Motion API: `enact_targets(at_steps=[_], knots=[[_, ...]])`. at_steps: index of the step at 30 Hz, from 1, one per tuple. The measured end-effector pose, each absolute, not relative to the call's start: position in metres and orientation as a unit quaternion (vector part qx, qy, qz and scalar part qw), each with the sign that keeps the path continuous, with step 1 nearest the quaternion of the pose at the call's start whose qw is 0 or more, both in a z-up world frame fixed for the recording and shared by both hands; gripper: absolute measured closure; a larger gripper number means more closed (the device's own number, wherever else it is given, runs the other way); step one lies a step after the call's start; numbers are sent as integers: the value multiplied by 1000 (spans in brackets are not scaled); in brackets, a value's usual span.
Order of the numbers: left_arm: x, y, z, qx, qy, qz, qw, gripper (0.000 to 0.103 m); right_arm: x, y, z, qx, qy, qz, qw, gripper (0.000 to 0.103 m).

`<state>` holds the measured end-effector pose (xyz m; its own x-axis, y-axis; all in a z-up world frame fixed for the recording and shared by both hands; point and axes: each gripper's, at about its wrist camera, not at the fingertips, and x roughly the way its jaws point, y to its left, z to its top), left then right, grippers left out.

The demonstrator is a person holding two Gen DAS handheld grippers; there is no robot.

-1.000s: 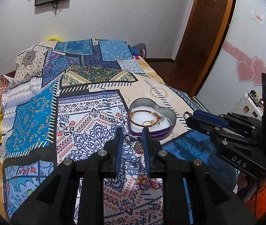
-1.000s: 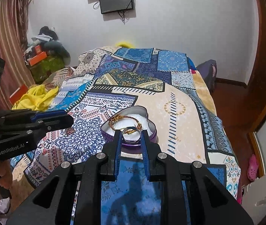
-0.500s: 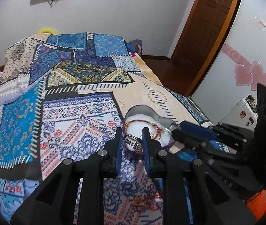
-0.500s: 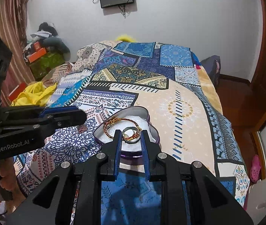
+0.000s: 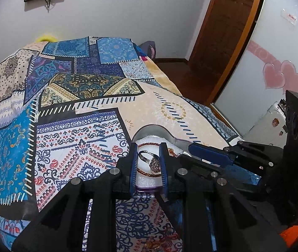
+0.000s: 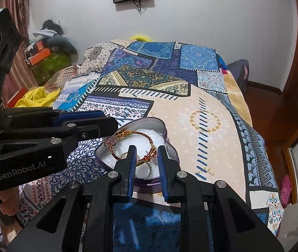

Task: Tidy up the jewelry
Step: 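Carry the ring and charm over the heart tin and open both tools, then move both open tools back to the red tasseled keyrings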

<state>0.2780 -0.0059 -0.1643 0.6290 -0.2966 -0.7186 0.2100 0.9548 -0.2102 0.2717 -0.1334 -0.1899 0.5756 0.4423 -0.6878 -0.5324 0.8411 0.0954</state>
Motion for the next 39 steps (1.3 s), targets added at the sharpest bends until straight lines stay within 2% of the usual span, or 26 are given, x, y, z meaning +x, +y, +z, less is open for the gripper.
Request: enact_targets(at_steps=[9, 17, 25, 31, 34, 39], knots=[[276, -4, -161, -52, 406, -137, 902, 84, 275, -129, -193, -68, 382, 276, 879, 85], [265, -1, -150, -49, 398, -129, 907, 84, 270, -132, -187, -67, 380, 273, 881, 78], [246, 2, -133, -40, 383, -119, 915, 84, 260, -137, -172, -63, 369, 271, 887, 77], [229, 4, -122, -35, 374, -112, 920, 81, 245, -139, -159, -61, 357, 270, 892, 75], [219, 7, -118, -35, 371, -104, 922, 75, 237, -140, -155, -61, 353, 270, 894, 72], [206, 13, -119, -37, 376, -94, 921, 74, 229, -139, -152, -62, 352, 270, 894, 71]])
